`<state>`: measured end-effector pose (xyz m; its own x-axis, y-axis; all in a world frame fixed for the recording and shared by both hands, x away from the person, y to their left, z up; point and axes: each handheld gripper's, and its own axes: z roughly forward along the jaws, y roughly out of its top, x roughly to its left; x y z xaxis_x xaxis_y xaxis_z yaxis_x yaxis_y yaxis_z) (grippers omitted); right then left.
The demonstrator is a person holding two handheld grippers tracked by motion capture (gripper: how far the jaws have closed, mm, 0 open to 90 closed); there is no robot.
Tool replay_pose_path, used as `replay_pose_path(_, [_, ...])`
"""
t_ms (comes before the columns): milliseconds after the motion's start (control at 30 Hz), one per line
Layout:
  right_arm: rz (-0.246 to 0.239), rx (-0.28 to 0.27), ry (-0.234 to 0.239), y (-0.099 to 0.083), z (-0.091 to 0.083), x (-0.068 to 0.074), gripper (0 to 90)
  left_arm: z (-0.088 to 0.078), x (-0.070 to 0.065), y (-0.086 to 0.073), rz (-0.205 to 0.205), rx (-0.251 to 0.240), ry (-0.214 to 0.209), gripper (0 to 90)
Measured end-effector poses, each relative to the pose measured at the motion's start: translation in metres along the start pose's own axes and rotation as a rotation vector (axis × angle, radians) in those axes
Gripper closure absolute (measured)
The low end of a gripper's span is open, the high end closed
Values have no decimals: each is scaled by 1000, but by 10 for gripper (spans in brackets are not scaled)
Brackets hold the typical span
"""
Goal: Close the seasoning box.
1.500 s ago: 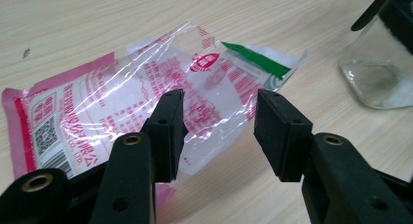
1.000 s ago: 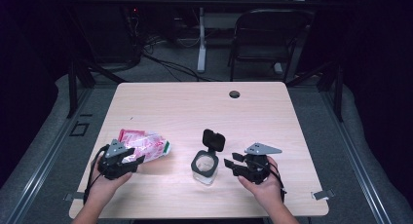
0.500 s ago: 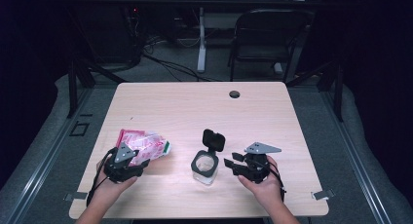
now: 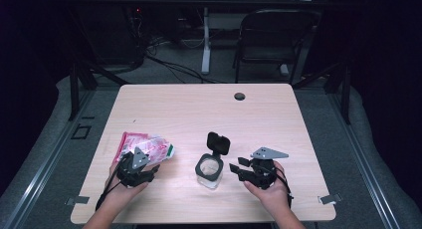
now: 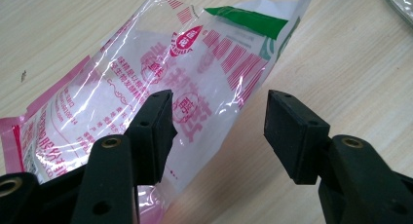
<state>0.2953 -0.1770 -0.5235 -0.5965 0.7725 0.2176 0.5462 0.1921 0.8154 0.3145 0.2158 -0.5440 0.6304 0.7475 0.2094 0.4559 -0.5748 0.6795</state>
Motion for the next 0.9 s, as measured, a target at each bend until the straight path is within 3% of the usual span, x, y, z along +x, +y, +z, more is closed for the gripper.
replay_pose_path(167, [-3, -15, -10, -3, -4, 2, 545, 12, 1, 4, 20, 20, 9, 446])
replay_pose_path(433, [10, -23, -32, -7, -12, 0, 544, 24, 5, 7, 13, 34, 28, 445])
replay_pose_path(567, [17, -27, -39, -9, -15, -1, 542, 29, 10, 6, -12, 39, 23, 448])
replay_pose_path(733, [23, -32, -42, -10, -15, -2, 540, 31, 17, 3, -67, 27, 5, 511])
replay_pose_path(900, [19, -27, -32, -9, -13, -2, 539, 33, 22, 1, -91, 42, 2, 588])
